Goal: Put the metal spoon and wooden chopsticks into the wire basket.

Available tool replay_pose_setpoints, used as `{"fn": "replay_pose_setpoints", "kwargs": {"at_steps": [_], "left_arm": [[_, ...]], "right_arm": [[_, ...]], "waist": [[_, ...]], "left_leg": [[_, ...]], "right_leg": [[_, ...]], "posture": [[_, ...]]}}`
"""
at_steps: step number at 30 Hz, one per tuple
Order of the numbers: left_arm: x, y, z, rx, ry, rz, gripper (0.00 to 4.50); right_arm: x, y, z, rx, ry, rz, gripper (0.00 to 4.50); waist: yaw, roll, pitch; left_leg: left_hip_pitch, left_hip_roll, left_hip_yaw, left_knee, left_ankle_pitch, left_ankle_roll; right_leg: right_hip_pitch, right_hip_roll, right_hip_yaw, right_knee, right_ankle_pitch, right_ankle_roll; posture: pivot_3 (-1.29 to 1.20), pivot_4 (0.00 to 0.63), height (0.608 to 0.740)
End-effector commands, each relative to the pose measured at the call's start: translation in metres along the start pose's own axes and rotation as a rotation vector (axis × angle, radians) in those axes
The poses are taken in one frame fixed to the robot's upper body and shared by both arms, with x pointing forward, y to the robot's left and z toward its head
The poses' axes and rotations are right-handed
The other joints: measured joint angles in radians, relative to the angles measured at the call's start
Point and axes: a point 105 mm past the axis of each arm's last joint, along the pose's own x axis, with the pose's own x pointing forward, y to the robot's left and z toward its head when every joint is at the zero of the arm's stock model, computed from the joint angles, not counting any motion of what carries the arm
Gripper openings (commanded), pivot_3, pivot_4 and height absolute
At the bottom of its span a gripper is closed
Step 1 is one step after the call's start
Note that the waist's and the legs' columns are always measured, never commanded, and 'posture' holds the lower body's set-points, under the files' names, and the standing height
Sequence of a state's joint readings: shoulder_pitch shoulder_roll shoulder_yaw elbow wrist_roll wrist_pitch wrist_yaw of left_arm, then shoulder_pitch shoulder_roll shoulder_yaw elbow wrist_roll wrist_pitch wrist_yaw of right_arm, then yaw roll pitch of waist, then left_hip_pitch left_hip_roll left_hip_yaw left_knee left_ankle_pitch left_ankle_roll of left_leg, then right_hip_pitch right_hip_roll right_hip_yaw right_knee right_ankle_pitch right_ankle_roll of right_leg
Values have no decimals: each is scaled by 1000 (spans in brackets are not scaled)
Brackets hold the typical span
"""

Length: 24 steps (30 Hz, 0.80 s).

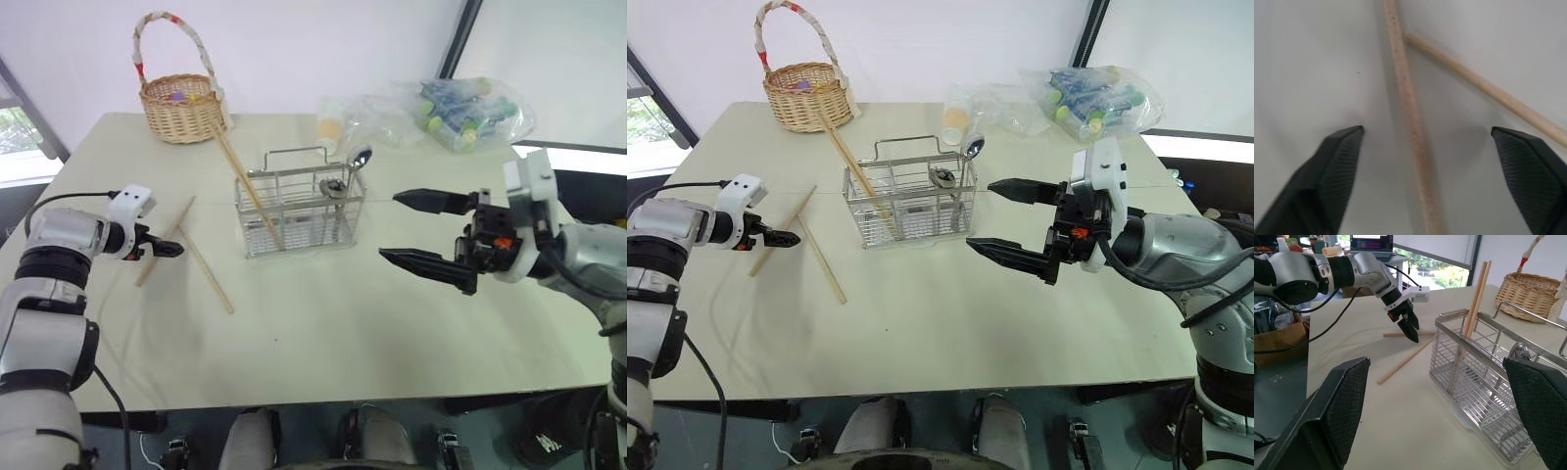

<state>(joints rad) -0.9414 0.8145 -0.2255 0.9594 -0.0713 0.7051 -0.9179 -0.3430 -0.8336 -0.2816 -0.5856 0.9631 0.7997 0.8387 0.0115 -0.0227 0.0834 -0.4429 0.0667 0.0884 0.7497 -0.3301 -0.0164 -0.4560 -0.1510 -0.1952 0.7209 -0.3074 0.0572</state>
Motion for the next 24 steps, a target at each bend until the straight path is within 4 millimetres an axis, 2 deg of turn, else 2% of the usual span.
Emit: {"fn": "replay_pose_setpoints", "kwargs": {"at_steps": [1, 5, 6, 12, 17, 21, 24], "left_arm": [[1, -1, 0, -13, 2, -12, 2195], [2, 0, 1, -17, -9, -8, 298], [2, 0, 2, -23, -15, -4, 70], [-3, 11, 10, -57, -72, 62, 70], [-20, 31, 24, -126, -188, 160, 70], [-54, 55, 51, -175, -385, 286, 70], [-90, 67, 82, -162, -606, 388, 70]], "right_arm": [[-2, 2, 10, -41, -21, -4, 4500], [-2, 0, 9, -40, -19, -11, 4500], [-2, 0, 9, -40, -20, -11, 4500], [-2, -1, 8, -45, -17, -10, 4500], [-2, -2, 9, -51, -21, -22, 4500], [-1, -2, 7, -49, -24, -28, 4500], [-1, -2, 8, -51, -29, -31, 4500]], "waist": [[1, 0, 0], [3, 0, 0], [3, 0, -1], [2, 0, -1], [-1, -1, 0], [-3, -5, 1], [-1, -5, 1]], "left_leg": [[0, 0, 0, 0, 0, 0], [-1, -1, 1, 1, 0, 1], [-1, -1, 1, 1, -1, 1], [-1, -1, 0, 1, -1, 2], [0, 0, -1, 1, -1, 1], [-1, 0, 0, 0, -1, 1], [-1, 0, 0, 0, -1, 1]], "right_leg": [[0, 0, 0, 0, 0, 0], [1, -1, 0, 0, 0, 0], [1, -1, 0, -1, 0, 0], [1, -1, 0, -1, 0, 0], [1, 0, 0, 0, 0, 0], [-1, 0, 0, 0, 1, -1], [0, -1, 0, 0, 2, -1]], "posture": [[0, 150, 627], [0, 150, 627], [0, 150, 627], [0, 150, 627], [0, 150, 627], [0, 150, 627], [0, 150, 627]]}}
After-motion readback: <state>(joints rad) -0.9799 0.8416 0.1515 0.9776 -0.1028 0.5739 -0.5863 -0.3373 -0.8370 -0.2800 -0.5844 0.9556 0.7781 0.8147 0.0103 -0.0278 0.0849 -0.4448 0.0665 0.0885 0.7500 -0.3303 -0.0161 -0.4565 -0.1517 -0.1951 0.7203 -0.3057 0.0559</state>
